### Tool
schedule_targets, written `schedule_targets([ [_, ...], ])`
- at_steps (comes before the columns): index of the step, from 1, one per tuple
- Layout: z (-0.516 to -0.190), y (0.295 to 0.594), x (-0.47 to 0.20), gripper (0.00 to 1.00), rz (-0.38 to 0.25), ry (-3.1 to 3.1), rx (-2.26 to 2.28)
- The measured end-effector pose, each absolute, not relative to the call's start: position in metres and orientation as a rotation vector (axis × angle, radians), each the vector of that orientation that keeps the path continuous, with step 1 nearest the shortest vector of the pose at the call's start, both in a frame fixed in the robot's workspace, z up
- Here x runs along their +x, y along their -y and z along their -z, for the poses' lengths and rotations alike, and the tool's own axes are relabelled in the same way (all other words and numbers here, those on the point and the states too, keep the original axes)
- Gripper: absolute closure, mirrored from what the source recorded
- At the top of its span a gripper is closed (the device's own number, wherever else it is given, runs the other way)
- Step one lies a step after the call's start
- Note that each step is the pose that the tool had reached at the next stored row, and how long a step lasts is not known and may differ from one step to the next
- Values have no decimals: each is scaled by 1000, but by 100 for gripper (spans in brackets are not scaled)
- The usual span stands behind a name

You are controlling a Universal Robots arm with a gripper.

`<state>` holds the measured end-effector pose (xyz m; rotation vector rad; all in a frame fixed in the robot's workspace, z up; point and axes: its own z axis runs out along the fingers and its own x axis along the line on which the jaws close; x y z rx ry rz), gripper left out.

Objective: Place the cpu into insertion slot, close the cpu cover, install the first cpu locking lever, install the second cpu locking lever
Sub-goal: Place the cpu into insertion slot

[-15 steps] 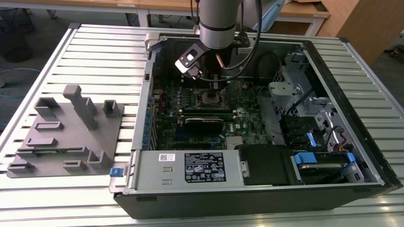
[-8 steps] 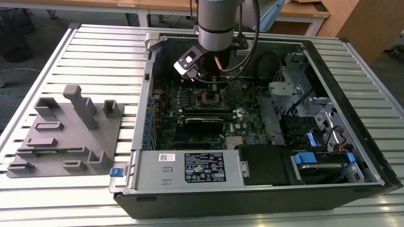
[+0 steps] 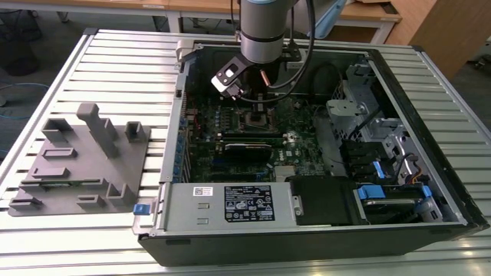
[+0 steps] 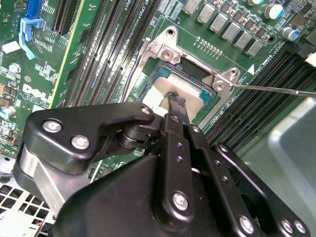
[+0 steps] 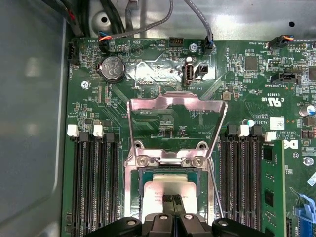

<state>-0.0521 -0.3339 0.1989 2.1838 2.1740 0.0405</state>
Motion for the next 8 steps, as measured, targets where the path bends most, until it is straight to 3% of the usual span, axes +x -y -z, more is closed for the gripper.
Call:
schedule_targets([
  [8,-198,334,-52,89,-41,-2174,2184],
])
